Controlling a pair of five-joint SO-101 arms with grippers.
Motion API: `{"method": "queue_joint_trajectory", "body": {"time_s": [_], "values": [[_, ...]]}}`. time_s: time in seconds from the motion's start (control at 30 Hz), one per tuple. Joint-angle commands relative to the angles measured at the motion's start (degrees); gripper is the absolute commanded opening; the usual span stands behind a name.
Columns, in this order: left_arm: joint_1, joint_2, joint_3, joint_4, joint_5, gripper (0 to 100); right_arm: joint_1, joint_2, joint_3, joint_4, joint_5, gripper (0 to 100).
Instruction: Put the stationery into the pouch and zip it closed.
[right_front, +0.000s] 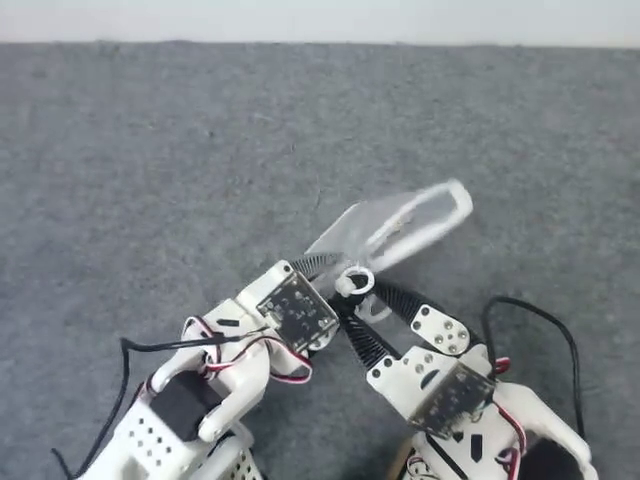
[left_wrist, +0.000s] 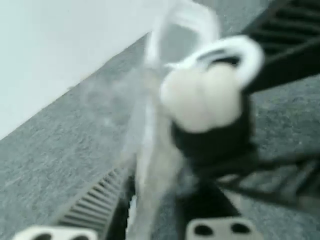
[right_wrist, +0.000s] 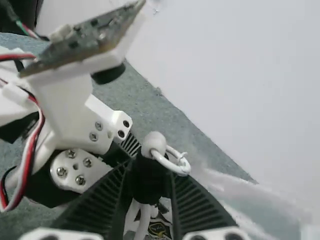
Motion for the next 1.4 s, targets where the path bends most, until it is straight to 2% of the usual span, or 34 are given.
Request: {"method": "queue_joint_trajectory", "body": {"time_s": [0.0, 0.53, 0.77, 1.0, 1.23, 1.37], "values": [[0.4, -1.1, -0.8, -2.5, -0.5, 1, -0.3, -0.1, -1.2, -0.7, 0.7, 0.6], [0.4, -1.1, -0.9, 1.8, -2.6, 1, 16.3, 0.0, 0.2, -8.7, 0.4, 0.6], [0.3, -1.1, -0.9, 1.8, -2.5, 1, 18.8, 0.0, 8.1, -18.7, 0.4, 0.6], [0.3, -1.1, -0.8, 1.8, -2.5, 1, 21.7, 0.6, 8.4, -19.6, 0.4, 0.6], [0.3, -1.1, -0.8, 1.8, -2.5, 1, 26.0, 13.8, 7.4, -26.1, 0.1, 0.6], [0.3, -1.1, -0.8, 1.8, -2.5, 1, 28.9, 20.7, 4.4, -26.8, -2.7, 0.6]]}}
